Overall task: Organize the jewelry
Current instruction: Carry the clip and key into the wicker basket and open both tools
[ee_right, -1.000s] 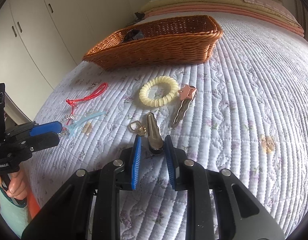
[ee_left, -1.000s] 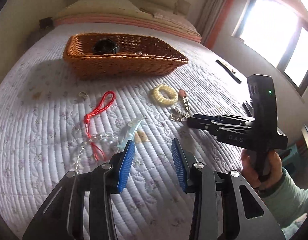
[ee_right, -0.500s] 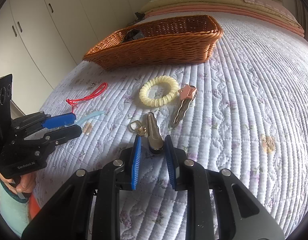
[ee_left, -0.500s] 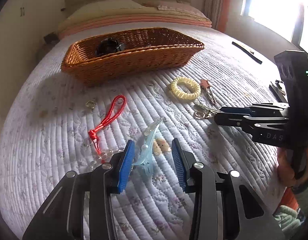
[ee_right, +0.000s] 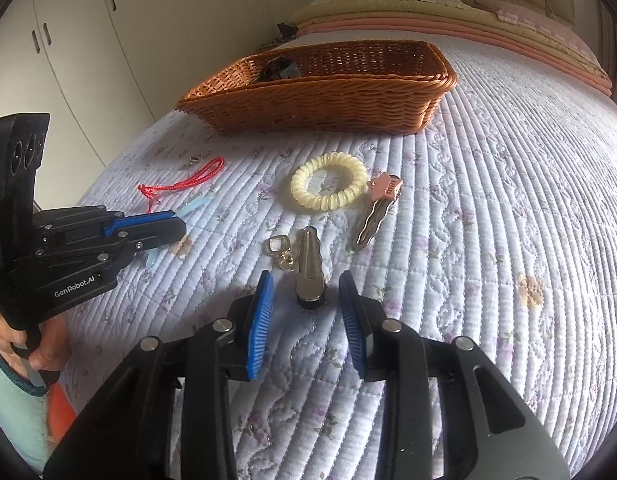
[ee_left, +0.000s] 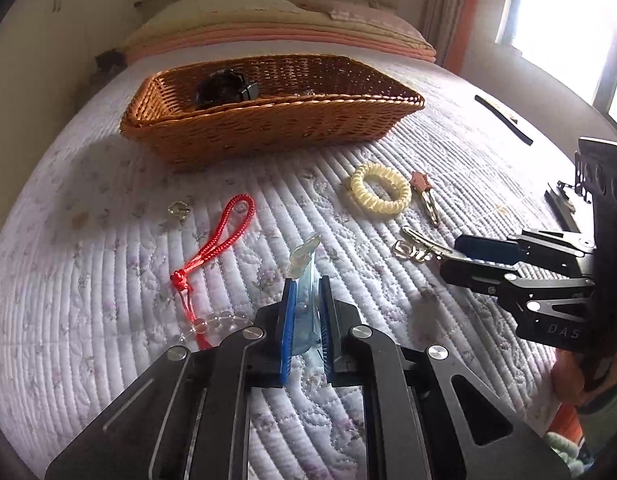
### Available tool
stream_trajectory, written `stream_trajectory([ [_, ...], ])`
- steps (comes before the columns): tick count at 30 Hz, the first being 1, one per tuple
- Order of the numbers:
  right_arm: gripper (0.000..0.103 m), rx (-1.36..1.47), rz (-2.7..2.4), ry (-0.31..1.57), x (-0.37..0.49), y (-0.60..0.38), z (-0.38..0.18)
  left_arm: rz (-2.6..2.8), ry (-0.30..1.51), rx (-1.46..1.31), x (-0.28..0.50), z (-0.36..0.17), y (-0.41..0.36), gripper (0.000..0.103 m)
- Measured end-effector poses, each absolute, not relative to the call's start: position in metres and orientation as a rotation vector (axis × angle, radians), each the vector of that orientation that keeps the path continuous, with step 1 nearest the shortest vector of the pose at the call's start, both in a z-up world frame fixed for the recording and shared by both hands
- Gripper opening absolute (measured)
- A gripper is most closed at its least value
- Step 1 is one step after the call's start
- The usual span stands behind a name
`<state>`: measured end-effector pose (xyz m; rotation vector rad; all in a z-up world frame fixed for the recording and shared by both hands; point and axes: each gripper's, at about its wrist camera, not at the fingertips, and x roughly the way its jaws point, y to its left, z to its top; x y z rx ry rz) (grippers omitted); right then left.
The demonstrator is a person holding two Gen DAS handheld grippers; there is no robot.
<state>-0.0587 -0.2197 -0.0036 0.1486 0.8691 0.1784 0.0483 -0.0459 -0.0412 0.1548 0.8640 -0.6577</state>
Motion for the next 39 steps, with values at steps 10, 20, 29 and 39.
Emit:
stream_trajectory([
  [10, 0.02, 0.041, 0.123, 0.886, -0.056, -0.204, -0.004, -0.707, 0.838, 0.074, 0.044, -0.031, -0.04, 0.01],
  [20, 0.02, 0.06, 0.095, 0.652, -0.064, -0.224, 0.085, -0.728, 0.65, 0.029, 0.057, 0.039, -0.044, 0.01],
  [29, 0.02, 0.183, 0.117, 0.616, 0.057, -0.263, 0.128, -0.712, 0.648, -0.032, 0.164, 0.068, -0.089, 0.01],
  [39, 0.02, 0.245, 0.114, 0.863, 0.16, -0.279, 0.061, -0.682, 0.802, -0.025, 0.223, 0.01, -0.117, 0.01],
])
